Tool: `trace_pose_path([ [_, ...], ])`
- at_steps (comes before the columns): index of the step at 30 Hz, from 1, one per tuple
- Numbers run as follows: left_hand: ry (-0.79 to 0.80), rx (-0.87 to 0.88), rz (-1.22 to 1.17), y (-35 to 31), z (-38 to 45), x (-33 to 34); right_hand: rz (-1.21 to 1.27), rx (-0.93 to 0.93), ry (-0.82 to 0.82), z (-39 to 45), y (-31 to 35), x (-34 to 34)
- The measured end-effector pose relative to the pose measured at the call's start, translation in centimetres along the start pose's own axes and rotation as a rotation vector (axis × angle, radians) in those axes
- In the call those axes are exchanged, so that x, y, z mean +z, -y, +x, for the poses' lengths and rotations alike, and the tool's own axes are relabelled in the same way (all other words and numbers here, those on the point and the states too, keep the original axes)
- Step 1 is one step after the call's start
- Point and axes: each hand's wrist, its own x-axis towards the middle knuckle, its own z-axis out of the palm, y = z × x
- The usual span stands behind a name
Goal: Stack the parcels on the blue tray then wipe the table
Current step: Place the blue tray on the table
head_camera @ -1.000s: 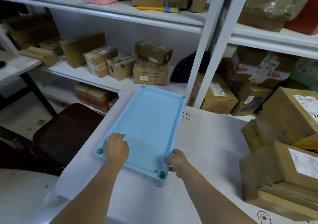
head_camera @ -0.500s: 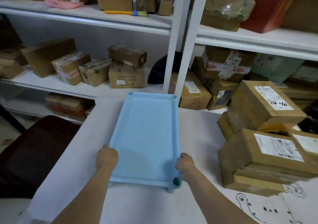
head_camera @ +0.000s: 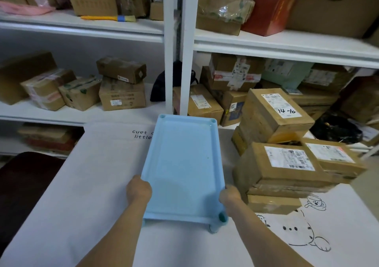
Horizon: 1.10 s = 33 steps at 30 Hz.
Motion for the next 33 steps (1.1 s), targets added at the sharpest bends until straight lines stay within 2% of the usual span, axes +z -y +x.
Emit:
trace_pose_path([
  [4,0.000,-0.001,-0.015,-0.3,-0.2,0.9,0.004,0.016,-0.026,1.1,-0.6,-0.2],
  [11,-0.007,-0.014,-0.067,0.1,-0.1,1.5,-0.110,0.003,0.032,1.7,-0.6,-0.8],
  [16,-0.004,-0.041,-0.019,0.2,-0.5,1.3,-0.197,0.004,0.033,1.2,0.1,-0.5],
  [19,-0.106,0.049,0.072,-1.1,-0.8,1.2,-0.171,-0.111,-0.114,0.6,1.0,-0.1],
  [23,-0.168,0.321,0.013,-5.0,-1.4,1.8,-0.125,-0.423,-0.283,-0.4,3.6,-0.7],
  [27,0.002,0.528,-0.061,-9.7,-3.2,3.5,-0.104,-0.547,-0.428,-1.3,5.8,-3.0],
  [33,0.282,0.591,-0.078,-15.5,-7.3,5.7,-0.019,-0.519,-0.706,-2.3,6.5,-9.7],
])
